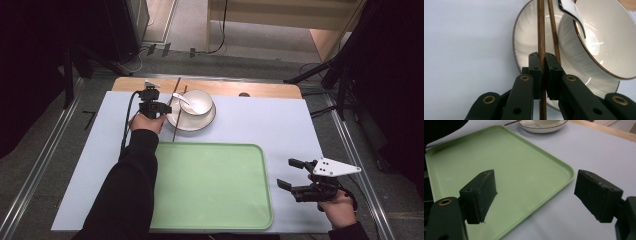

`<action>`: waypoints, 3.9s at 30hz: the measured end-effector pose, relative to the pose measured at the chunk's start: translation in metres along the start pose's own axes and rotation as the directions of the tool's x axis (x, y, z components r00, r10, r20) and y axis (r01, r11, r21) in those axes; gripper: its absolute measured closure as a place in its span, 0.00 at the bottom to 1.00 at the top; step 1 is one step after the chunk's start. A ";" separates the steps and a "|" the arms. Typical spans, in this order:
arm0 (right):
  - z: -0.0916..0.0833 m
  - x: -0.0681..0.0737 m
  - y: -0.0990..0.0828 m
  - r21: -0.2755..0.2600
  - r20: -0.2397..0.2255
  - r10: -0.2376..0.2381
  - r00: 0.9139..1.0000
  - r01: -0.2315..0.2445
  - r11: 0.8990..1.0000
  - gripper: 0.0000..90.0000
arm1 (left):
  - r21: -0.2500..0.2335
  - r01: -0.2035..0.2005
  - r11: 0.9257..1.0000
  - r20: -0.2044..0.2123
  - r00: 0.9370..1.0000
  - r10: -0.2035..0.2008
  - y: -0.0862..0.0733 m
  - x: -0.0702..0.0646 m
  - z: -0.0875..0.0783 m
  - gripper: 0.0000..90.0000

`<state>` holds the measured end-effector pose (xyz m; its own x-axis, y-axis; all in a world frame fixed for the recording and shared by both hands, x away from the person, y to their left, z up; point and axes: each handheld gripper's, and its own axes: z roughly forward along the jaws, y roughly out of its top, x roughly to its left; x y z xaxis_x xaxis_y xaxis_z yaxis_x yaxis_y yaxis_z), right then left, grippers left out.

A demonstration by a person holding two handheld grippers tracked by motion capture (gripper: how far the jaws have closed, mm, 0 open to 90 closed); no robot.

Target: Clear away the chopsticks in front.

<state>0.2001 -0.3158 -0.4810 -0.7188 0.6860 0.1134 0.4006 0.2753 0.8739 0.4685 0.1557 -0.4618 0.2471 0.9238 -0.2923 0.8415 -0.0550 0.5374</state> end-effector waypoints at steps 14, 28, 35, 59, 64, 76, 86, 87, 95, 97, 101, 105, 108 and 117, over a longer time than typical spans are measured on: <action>0.000 0.000 -0.001 0.004 0.006 0.000 1.000 0.000 1.000 0.20 | -0.022 -0.050 0.999 0.084 0.995 0.052 -0.031 0.013 -0.057 0.95; 0.000 0.000 0.001 0.001 0.007 -0.004 1.000 0.004 1.000 0.20 | -0.030 -0.017 0.999 0.126 0.992 0.020 -0.085 0.021 -0.086 0.95; 0.001 -0.001 0.002 -0.006 0.004 -0.010 1.000 0.010 1.000 0.20 | -0.030 -0.008 1.000 0.136 0.991 0.012 -0.115 0.016 -0.101 0.95; 0.007 -0.001 0.008 -0.009 -0.012 -0.028 1.000 0.028 1.000 0.20 | 0.101 0.065 0.993 0.114 0.991 -0.077 -0.209 0.003 -0.115 0.95; 0.008 -0.001 0.008 -0.008 -0.015 -0.030 0.999 0.030 1.000 0.20 | 0.133 0.099 0.986 0.102 0.988 -0.113 -0.213 0.008 -0.110 0.95; 0.007 -0.001 0.008 -0.010 -0.016 -0.030 0.999 0.029 1.000 0.20 | 0.164 0.034 0.986 0.077 0.996 -0.047 -0.212 -0.006 -0.090 0.94; 0.007 -0.001 0.008 -0.008 -0.015 -0.032 0.999 0.031 0.999 0.20 | 0.151 -0.032 0.988 0.064 0.998 0.023 -0.210 -0.013 -0.090 0.83; 0.007 -0.001 0.008 -0.008 -0.015 -0.031 0.999 0.031 0.999 0.20 | 0.144 -0.040 0.989 0.075 0.997 0.030 -0.209 -0.012 -0.091 0.80; 0.007 -0.001 0.007 -0.007 -0.015 -0.030 0.999 0.030 1.000 0.20 | 0.051 -0.109 0.993 0.183 0.978 0.098 -0.196 -0.010 -0.104 0.51; 0.007 -0.001 0.007 -0.007 -0.017 -0.027 0.999 0.027 1.000 0.20 | 0.035 -0.158 0.987 0.202 0.968 0.148 -0.185 -0.007 -0.104 0.48; 0.007 -0.002 0.007 -0.004 -0.017 -0.021 1.000 0.021 1.000 0.20 | 0.010 -0.169 0.985 0.213 0.963 0.163 -0.170 0.000 -0.103 0.43; 0.007 -0.002 0.006 -0.008 -0.014 -0.016 1.000 0.015 1.000 0.20 | 0.008 -0.179 0.984 0.248 0.954 0.171 -0.152 0.004 -0.101 0.40; 0.007 -0.002 0.006 0.000 -0.005 -0.024 1.000 0.024 1.000 0.20 | 0.003 -0.193 0.981 0.253 0.950 0.186 -0.143 0.004 -0.100 0.40; 0.007 -0.003 0.006 0.000 -0.007 -0.026 1.000 0.026 1.000 0.20 | 0.015 -0.231 0.973 0.262 0.940 0.219 -0.100 0.003 -0.086 0.39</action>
<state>0.2082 -0.3112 -0.4793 -0.7330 0.6737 0.0945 0.3823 0.2930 0.8764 0.3441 0.1961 -0.4481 0.5427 0.7568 -0.3643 0.7688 -0.2729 0.5783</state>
